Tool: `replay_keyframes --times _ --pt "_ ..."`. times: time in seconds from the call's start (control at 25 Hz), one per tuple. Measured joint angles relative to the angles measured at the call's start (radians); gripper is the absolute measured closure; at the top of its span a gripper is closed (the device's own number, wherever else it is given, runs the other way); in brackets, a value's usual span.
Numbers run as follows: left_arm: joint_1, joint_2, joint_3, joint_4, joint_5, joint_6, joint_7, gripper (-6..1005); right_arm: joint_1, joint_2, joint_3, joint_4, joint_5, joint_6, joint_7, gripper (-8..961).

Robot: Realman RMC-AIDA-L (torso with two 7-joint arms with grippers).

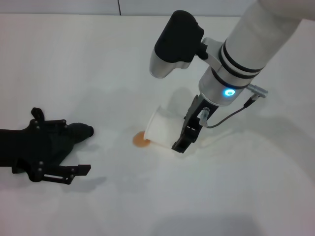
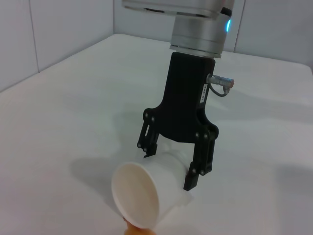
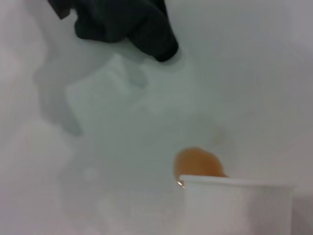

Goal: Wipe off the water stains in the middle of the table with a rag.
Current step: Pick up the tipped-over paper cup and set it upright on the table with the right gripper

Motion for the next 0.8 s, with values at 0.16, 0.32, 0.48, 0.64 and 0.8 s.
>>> replay_keyframes --times 0.16,0.32,0.48,0.64,0.8 --pt "0.002 0.001 -0.004 -0.004 0.000 -0.001 0.006 155 -0.045 -0.007 0.014 -0.068 0.023 0.005 -0.031 260" --pt "0.003 0.005 -0.004 -0.010 -0.001 -0.002 0.006 156 -0.150 -0.015 0.094 -0.183 0.013 -0.011 -0.077 273" --pt "0.003 0.007 -0.005 -0.011 -0.005 -0.002 0.005 158 -0.304 -0.013 0.267 -0.276 0.035 -0.050 -0.215 287" --pt "0.001 0.007 -0.005 -0.011 -0.008 -0.002 -0.001 159 -0.427 -0.015 0.400 -0.290 0.153 -0.056 -0.411 300" --pt "-0.002 0.002 -0.006 -0.011 -0.008 -0.002 -0.002 160 -0.535 -0.016 0.509 -0.256 0.343 -0.053 -0.664 301"
